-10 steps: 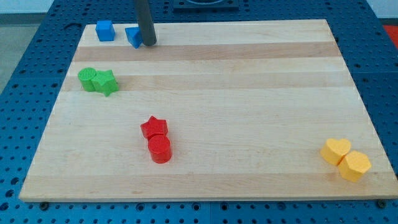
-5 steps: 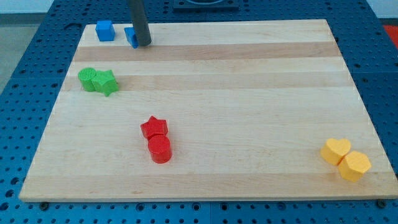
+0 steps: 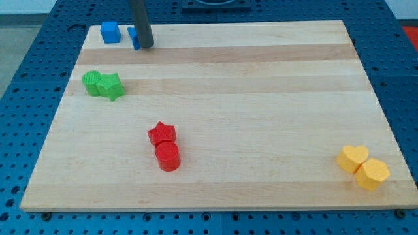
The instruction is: Push the blue triangle closer to the blue cube
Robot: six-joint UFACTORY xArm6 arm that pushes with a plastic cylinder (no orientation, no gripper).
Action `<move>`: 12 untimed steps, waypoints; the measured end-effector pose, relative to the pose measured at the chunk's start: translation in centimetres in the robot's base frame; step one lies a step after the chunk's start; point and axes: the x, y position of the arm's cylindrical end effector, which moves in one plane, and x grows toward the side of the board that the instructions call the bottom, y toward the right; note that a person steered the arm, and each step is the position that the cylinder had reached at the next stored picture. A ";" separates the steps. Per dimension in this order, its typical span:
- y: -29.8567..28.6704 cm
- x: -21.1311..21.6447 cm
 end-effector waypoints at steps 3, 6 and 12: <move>-0.2 0.0; -1.3 0.0; -2.7 -1.5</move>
